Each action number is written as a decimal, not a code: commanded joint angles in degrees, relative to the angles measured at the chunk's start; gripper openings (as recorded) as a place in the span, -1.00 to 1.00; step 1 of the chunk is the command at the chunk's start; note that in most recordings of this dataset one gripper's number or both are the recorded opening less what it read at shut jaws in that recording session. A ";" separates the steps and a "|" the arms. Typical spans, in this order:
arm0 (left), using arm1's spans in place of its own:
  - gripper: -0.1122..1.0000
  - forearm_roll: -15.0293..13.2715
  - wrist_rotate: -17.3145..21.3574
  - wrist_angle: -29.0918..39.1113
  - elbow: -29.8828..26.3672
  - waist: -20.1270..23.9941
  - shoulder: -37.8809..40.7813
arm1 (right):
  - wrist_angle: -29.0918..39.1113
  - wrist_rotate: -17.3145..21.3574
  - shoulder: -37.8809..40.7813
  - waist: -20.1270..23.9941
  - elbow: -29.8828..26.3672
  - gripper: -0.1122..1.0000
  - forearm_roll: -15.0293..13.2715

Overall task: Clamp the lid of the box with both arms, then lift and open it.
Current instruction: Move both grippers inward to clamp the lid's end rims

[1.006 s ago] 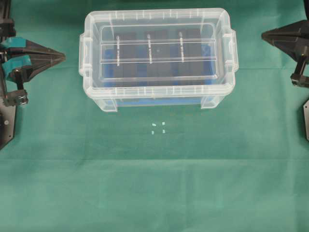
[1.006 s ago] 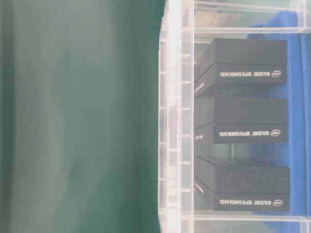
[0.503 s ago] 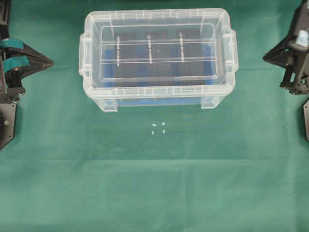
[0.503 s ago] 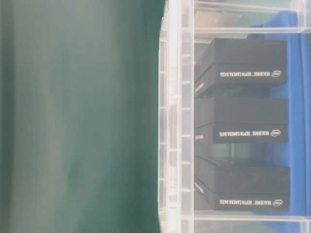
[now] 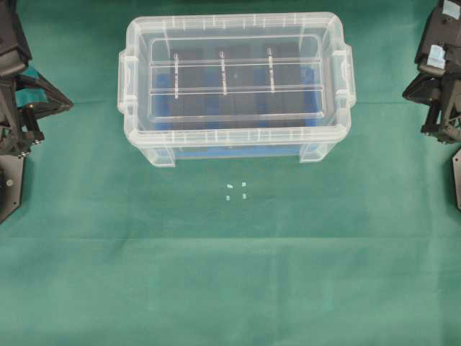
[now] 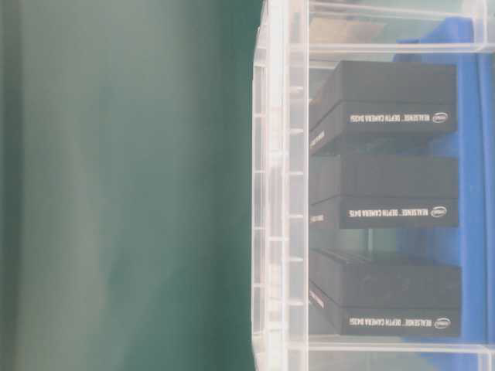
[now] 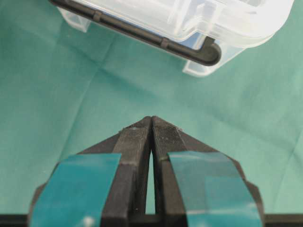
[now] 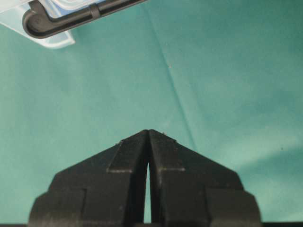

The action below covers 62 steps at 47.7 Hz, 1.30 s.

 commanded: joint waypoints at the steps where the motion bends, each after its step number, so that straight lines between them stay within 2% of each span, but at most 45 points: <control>1: -0.77 0.44 0.35 0.00 -1.58 0.26 0.44 | -0.18 -0.26 0.44 -0.18 -1.67 -0.80 0.00; 6: -0.77 0.88 1.41 0.97 -1.67 0.26 1.14 | -0.18 -1.49 1.23 -0.09 -1.85 -0.80 -0.97; 10: -0.77 0.97 3.78 2.20 -1.76 0.18 1.93 | -0.18 -2.90 1.85 0.09 -1.93 -0.80 -2.11; 19: -0.77 0.97 13.45 4.04 -2.11 0.18 3.25 | 0.00 -7.12 2.90 0.18 -2.20 -0.80 -3.52; 25: -0.77 0.97 17.49 4.22 -2.20 0.26 3.25 | 0.09 -9.40 3.52 0.26 -2.37 -0.80 -3.52; 43: -0.77 0.79 17.93 5.45 -2.37 0.18 4.04 | -0.44 -10.63 3.96 0.26 -2.55 -0.80 -3.52; 62: -0.77 0.70 17.93 4.83 -6.42 0.18 14.15 | -2.81 -10.90 7.82 0.26 -3.96 -0.80 -3.52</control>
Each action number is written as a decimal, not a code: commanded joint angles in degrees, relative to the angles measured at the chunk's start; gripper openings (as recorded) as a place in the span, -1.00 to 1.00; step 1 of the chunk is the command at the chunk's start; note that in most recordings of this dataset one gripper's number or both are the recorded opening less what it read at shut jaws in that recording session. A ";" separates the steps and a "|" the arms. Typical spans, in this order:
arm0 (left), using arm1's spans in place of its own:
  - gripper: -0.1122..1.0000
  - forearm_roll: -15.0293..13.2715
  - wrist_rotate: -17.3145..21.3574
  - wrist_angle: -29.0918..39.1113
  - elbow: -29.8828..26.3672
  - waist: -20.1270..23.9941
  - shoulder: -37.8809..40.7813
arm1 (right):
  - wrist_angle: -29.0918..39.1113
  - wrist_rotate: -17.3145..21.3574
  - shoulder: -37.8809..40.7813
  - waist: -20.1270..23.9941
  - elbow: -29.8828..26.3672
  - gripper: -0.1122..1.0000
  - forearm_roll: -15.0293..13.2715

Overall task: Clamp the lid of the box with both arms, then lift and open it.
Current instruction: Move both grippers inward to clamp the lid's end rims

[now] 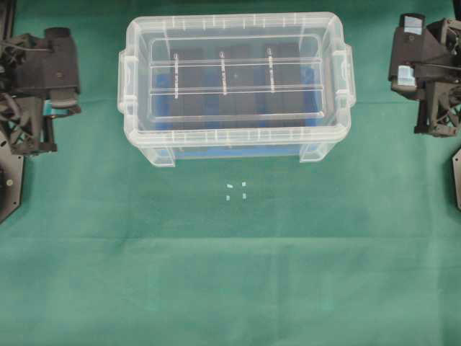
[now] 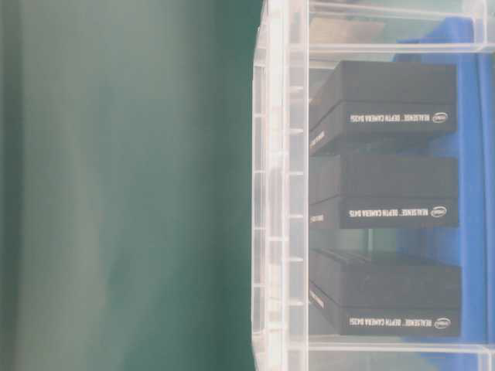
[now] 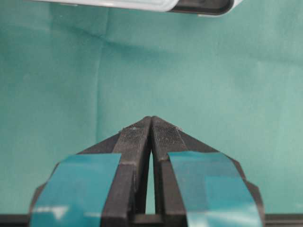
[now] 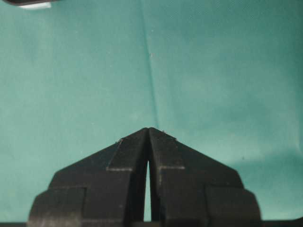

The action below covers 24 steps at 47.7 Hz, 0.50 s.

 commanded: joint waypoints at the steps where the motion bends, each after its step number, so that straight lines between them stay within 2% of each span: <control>1: -0.77 0.00 0.00 -0.62 -2.55 0.09 1.85 | -1.14 -0.18 1.05 0.09 -1.93 -0.80 0.00; 24: -0.77 0.00 0.26 -5.01 -4.66 0.62 9.05 | -4.57 -0.62 7.47 0.35 -5.89 -0.80 0.00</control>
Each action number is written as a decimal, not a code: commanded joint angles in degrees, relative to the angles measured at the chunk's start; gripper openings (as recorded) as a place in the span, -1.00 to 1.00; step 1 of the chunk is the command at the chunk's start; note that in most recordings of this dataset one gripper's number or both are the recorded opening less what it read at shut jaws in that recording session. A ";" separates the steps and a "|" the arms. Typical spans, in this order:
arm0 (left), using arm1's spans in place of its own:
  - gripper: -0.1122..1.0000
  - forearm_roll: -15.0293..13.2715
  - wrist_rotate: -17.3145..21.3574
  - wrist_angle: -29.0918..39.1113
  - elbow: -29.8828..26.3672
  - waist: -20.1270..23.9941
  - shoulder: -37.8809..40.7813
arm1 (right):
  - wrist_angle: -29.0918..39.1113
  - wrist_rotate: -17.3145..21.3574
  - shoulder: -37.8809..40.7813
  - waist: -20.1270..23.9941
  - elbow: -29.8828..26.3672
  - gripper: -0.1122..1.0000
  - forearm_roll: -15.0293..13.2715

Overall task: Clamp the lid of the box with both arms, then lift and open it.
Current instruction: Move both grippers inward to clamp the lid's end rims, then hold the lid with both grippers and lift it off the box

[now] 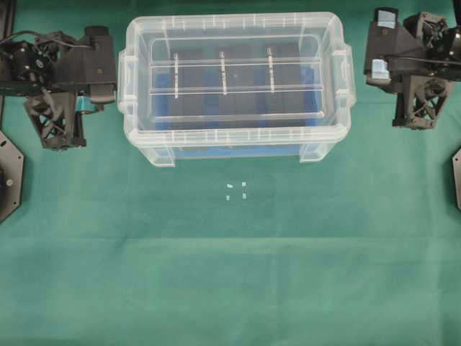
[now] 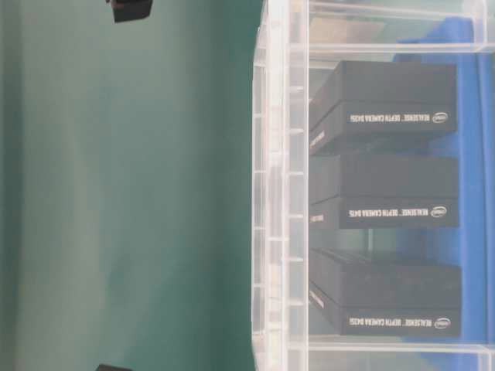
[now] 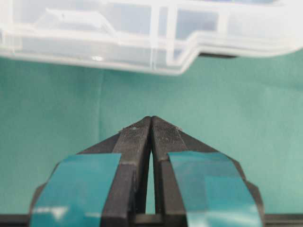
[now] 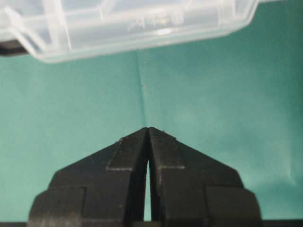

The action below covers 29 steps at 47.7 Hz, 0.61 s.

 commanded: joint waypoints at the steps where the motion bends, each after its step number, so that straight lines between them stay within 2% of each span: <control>1: -0.77 0.00 -0.09 -1.23 -1.58 0.44 0.44 | -1.14 -0.09 0.70 0.26 -2.20 -0.80 0.00; 29: -0.77 0.09 0.26 -3.96 -5.98 0.53 7.12 | -5.19 -1.32 7.73 2.37 -7.38 -0.80 0.00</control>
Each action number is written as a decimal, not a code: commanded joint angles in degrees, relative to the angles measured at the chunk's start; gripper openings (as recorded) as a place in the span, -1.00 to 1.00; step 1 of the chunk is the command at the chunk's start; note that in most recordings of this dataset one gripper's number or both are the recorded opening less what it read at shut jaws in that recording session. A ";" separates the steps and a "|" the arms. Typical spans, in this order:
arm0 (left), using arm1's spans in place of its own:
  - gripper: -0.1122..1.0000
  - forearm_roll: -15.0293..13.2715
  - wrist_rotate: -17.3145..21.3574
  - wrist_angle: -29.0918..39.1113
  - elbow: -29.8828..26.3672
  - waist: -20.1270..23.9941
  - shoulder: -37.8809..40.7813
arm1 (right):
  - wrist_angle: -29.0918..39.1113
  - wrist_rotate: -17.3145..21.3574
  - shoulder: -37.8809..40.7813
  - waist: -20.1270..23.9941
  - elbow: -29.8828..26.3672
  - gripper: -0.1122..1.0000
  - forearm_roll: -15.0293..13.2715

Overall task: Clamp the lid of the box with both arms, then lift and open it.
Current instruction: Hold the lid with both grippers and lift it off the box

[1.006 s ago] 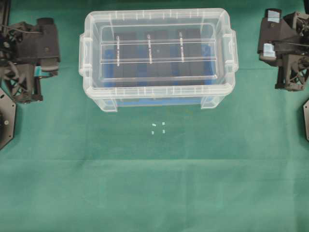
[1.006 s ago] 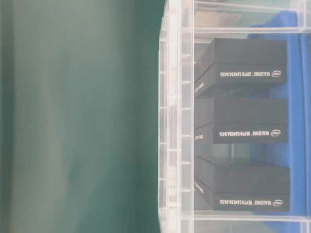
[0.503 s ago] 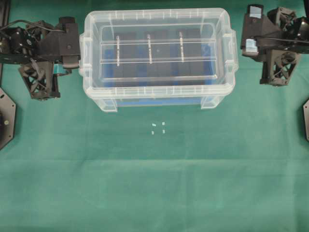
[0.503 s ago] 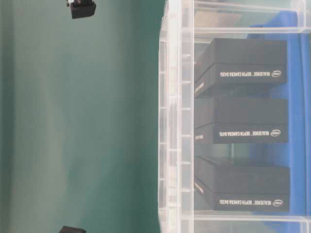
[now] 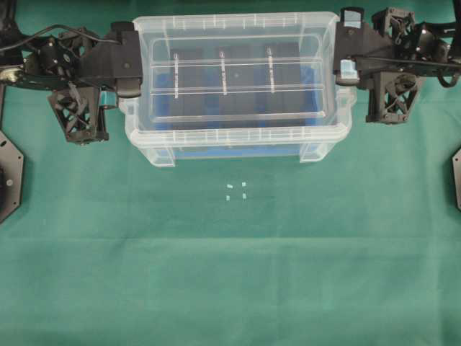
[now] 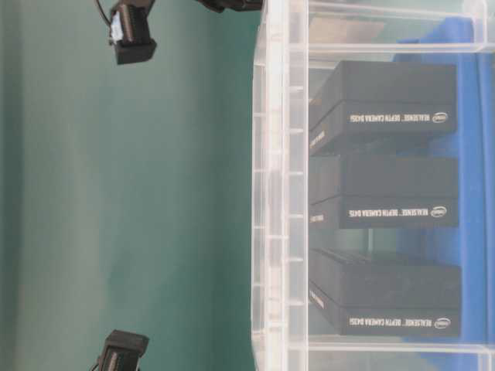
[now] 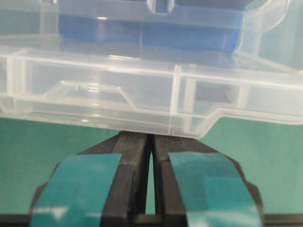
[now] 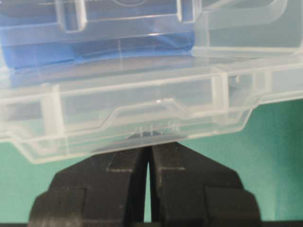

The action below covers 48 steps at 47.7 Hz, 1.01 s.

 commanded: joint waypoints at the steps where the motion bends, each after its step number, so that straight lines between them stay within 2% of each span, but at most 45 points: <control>1: -0.77 -0.09 -0.18 -0.62 -2.55 0.18 0.62 | -1.23 0.18 0.44 0.88 -2.72 -0.80 0.26; 13: -0.77 -0.18 1.49 -0.62 -2.29 0.09 0.35 | -1.67 0.18 1.32 1.32 -3.43 -0.80 0.26; 48: -0.77 -0.35 1.14 1.41 -3.87 0.18 0.09 | -1.05 0.44 1.23 2.02 -5.45 -0.80 0.44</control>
